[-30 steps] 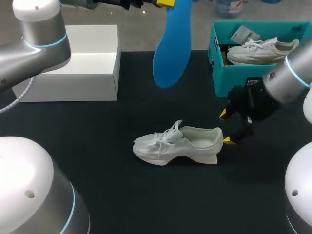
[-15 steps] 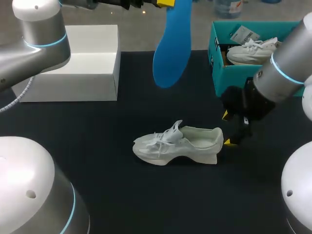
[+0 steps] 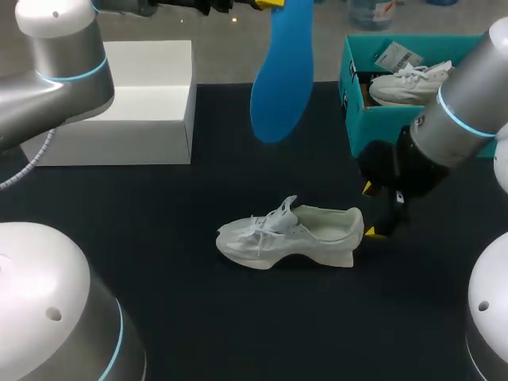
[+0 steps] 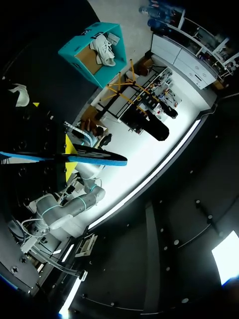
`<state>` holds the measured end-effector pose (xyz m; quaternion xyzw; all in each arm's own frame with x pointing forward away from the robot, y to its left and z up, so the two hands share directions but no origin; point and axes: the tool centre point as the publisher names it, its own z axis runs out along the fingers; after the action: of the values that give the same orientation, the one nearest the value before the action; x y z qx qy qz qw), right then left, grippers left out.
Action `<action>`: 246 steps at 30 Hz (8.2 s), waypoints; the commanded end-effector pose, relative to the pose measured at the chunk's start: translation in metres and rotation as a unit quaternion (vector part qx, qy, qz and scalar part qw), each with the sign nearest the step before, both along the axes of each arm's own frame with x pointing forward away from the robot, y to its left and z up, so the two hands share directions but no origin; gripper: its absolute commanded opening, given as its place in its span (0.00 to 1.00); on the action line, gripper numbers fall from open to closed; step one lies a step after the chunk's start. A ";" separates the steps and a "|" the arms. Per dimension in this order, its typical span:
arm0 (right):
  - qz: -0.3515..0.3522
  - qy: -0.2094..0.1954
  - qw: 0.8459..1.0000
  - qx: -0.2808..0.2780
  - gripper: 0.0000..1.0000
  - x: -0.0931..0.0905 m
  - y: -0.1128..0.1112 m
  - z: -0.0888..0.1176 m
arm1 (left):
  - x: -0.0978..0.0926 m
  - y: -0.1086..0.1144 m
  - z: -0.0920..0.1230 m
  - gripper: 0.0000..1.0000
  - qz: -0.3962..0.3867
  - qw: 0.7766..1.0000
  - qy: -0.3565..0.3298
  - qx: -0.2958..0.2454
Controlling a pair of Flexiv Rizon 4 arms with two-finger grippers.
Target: Take the shoe out of the shoebox, open the shoe tongue, remove and reinsert the insole, then place the shoe into the shoebox
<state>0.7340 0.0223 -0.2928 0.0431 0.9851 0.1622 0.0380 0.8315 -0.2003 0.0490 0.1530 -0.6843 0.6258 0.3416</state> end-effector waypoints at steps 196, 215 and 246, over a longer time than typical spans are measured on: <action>-0.730 0.065 0.674 0.091 1.00 -0.062 0.022 -0.117 | 0.001 0.001 0.001 0.00 0.002 1.000 0.002 0.005; -0.727 0.037 0.674 0.129 1.00 -0.050 -0.004 -0.009 | 0.001 0.001 0.001 0.00 0.002 1.000 0.002 0.005; -0.810 0.270 0.504 0.128 1.00 -0.027 0.008 0.016 | 0.001 0.001 0.001 0.00 0.002 1.000 0.002 0.005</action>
<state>0.7010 0.0314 -0.2798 0.8163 0.5403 0.2037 0.0173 0.8320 -0.1989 0.0506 0.1574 -0.6865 0.6227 0.3409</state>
